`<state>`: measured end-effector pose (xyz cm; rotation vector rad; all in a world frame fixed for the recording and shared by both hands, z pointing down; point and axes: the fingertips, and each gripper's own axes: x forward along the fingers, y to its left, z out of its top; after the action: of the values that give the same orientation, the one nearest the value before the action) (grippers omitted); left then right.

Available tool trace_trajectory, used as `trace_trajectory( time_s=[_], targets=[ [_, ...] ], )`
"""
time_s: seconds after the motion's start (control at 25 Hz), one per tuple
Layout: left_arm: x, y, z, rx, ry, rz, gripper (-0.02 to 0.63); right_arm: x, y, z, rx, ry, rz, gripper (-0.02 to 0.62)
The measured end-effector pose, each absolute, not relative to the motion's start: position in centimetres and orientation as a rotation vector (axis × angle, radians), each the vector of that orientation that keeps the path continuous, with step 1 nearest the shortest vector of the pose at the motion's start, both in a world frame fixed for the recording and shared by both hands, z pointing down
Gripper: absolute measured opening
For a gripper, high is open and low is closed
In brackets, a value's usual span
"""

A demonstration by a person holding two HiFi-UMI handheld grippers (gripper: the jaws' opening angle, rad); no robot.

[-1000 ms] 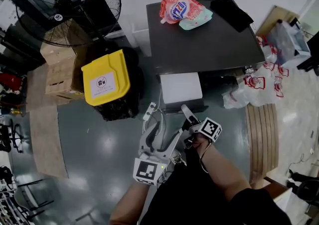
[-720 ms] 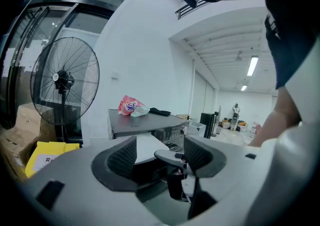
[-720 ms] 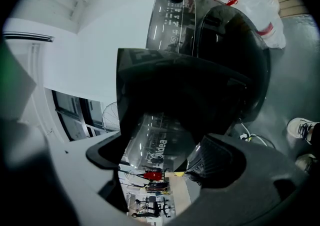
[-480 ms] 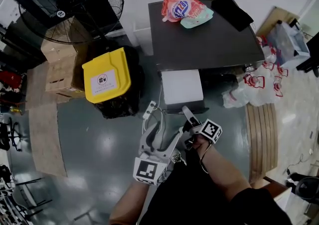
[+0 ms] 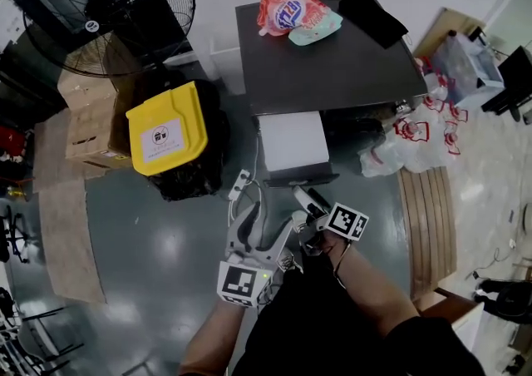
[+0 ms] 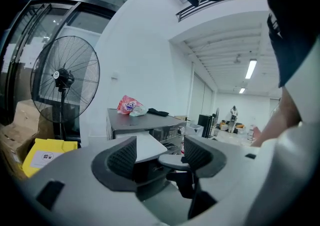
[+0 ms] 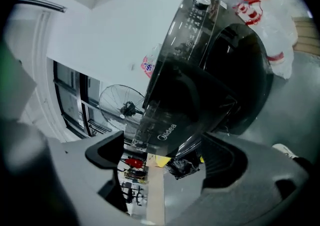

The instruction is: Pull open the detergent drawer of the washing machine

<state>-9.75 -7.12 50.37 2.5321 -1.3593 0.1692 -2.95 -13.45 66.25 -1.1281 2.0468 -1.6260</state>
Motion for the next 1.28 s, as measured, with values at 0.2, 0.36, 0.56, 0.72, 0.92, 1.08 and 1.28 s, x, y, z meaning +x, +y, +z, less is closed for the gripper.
trace_trajectory(
  time_s=[0.2,0.36,0.56,0.72,0.92,1.08,1.28],
  targets=[
    [-8.5,-6.6,50.4,2.547,-1.358,0.117,0.27,-0.8,-12.0,64.1,-1.196,2.224,-1.526,0.468],
    [-7.4,-6.0,49.7,2.539,-1.359,0.104,0.27,0.7,-11.2,61.2,-1.223,2.41,-1.383,0.451],
    [-6.0,-5.2,49.6,2.549,-1.382,0.101,0.27,2.5,-10.6,56.3,-1.198,2.602,-1.119,0.349],
    [-4.5,-4.3,48.1,2.516,-1.442,0.076,0.27,4.7,-9.6,51.7,-1.187,2.701,-0.88,0.151],
    [-1.1,-1.6,46.2,2.495,-1.501,0.048,0.24,7.4,-6.9,46.3,-1.147,2.858,-0.538,-0.002],
    [0.9,1.3,44.5,2.498,-1.559,0.042,0.136,8.2,-3.7,42.7,-1.078,2.951,-0.328,-0.003],
    [1.1,4.9,42.0,2.474,-1.647,0.006,0.012,8.1,0.4,39.6,-0.977,2.994,-0.172,-0.003]
  ],
)
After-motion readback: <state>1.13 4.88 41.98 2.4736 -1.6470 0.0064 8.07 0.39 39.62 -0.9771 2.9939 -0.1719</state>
